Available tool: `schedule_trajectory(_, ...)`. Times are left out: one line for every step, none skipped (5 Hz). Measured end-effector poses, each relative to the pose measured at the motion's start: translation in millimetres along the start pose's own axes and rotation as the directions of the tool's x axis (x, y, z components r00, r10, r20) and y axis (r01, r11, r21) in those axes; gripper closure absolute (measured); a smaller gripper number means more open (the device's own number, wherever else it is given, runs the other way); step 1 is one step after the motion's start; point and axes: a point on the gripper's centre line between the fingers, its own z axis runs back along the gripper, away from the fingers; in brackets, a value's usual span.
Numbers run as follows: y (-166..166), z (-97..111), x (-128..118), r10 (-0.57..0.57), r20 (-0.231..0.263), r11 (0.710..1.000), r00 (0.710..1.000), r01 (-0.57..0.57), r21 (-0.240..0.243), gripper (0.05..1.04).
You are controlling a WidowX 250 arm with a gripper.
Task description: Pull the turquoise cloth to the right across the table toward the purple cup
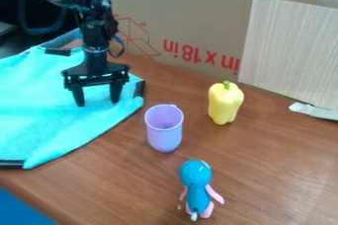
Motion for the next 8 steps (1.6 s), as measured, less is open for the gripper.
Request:
schedule_trajectory(-22, 1, -9, 0.047, -0.059, 0.999, 0.997, -0.048, -0.015, 0.083)
schedule_trajectory(-44, 8, -25, 0.097, -0.137, 0.994, 0.986, -0.102, -0.030, 0.083)
schedule_trajectory(-62, 13, -34, 0.119, -0.182, 0.991, 0.976, -0.128, -0.038, 0.083)
schedule_trajectory(-69, 16, -29, 0.187, -0.176, 0.980, 0.966, -0.196, -0.034, 0.083)
schedule_trajectory(-71, 14, -23, 0.225, -0.171, 0.973, 0.959, -0.229, -0.007, 0.083)
schedule_trajectory(-57, 15, -12, 0.258, -0.121, 0.966, 0.959, -0.253, 0.054, 0.083)
schedule_trajectory(-31, 19, -9, 0.277, -0.072, 0.947, 0.958, -0.259, 0.191, 0.083)
schedule_trajectory(-15, 77, 1, 0.271, 0.028, 0.944, 0.962, -0.271, 0.188, 0.083)
